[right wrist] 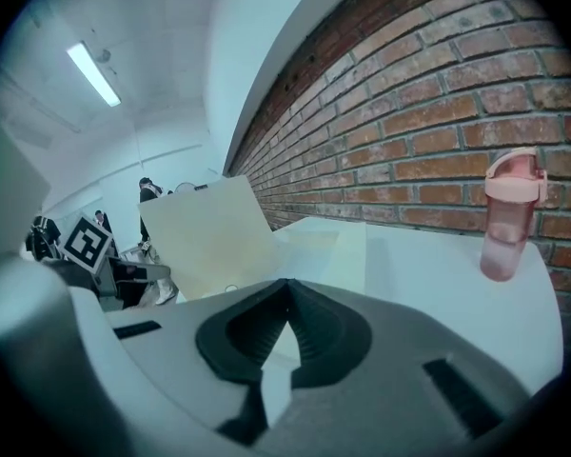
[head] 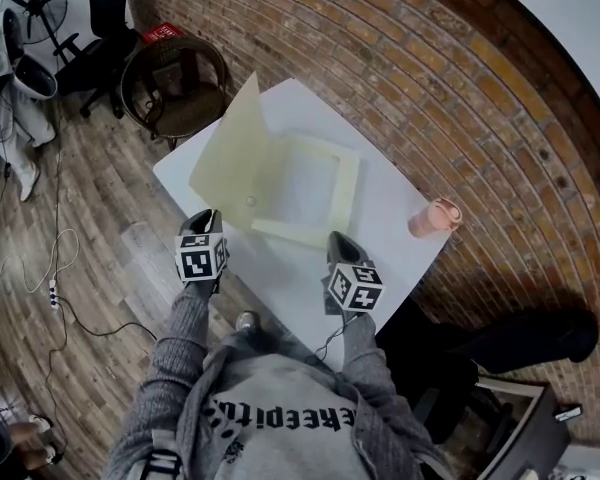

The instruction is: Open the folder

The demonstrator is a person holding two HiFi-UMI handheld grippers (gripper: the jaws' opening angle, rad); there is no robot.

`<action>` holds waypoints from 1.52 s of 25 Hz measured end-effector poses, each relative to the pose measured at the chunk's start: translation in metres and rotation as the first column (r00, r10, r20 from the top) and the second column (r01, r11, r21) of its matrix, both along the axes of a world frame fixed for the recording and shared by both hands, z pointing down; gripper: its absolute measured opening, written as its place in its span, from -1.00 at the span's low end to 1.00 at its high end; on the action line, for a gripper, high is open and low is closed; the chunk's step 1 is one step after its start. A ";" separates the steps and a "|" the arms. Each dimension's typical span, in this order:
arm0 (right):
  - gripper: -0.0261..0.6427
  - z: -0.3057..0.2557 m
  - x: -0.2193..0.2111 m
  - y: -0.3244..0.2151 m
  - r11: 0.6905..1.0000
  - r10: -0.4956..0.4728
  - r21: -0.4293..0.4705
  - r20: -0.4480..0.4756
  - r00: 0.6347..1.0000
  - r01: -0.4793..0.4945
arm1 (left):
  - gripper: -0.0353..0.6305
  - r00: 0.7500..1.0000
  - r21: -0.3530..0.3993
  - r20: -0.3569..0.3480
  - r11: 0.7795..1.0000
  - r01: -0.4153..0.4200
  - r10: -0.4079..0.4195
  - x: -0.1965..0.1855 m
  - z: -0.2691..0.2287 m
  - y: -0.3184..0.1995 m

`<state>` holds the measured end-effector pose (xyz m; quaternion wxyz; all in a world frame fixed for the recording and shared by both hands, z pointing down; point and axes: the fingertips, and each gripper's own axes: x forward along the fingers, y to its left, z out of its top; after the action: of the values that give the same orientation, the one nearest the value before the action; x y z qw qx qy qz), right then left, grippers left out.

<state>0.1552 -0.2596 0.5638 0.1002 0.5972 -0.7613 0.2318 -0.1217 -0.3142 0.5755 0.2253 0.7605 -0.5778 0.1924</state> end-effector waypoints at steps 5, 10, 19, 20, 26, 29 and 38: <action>-0.91 -0.025 -0.003 0.006 0.998 -0.001 0.060 0.028 1.000 0.000 | -0.71 0.999 0.023 -0.025 0.999 -0.033 0.033 0.008 -0.010 0.011; -0.91 -0.046 -0.003 0.012 0.994 -0.005 0.111 0.052 0.999 -0.001 | -0.71 0.998 0.058 -0.024 0.997 -0.059 0.060 0.014 -0.022 0.024; -0.91 -0.092 0.001 0.027 0.975 -0.026 0.223 0.042 0.999 0.016 | -0.82 0.991 0.169 -0.046 0.979 -0.115 0.124 0.029 -0.056 0.053; -0.91 -0.099 0.001 0.029 0.970 -0.032 0.241 0.029 0.999 0.024 | -0.82 0.990 0.192 -0.052 0.974 -0.119 0.132 0.032 -0.064 0.056; -0.91 -0.136 -0.001 0.043 0.940 -0.054 0.334 -0.032 0.998 0.062 | -0.83 0.984 0.322 -0.084 0.939 -0.123 0.158 0.042 -0.115 0.070; -0.91 -0.152 -0.002 0.050 0.924 -0.060 0.375 -0.064 0.996 0.080 | -0.83 0.981 0.373 -0.107 0.921 -0.109 0.159 0.044 -0.137 0.076; -0.91 -0.195 0.004 0.071 0.881 -0.067 0.464 -0.070 0.995 0.092 | -0.82 0.977 0.502 -0.099 0.858 -0.114 0.187 0.056 -0.188 0.098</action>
<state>0.1595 -0.1884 0.3693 -0.0172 0.5777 -0.8158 0.0221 -0.0658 -0.2162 0.3875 0.0492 0.8474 -0.5286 0.0003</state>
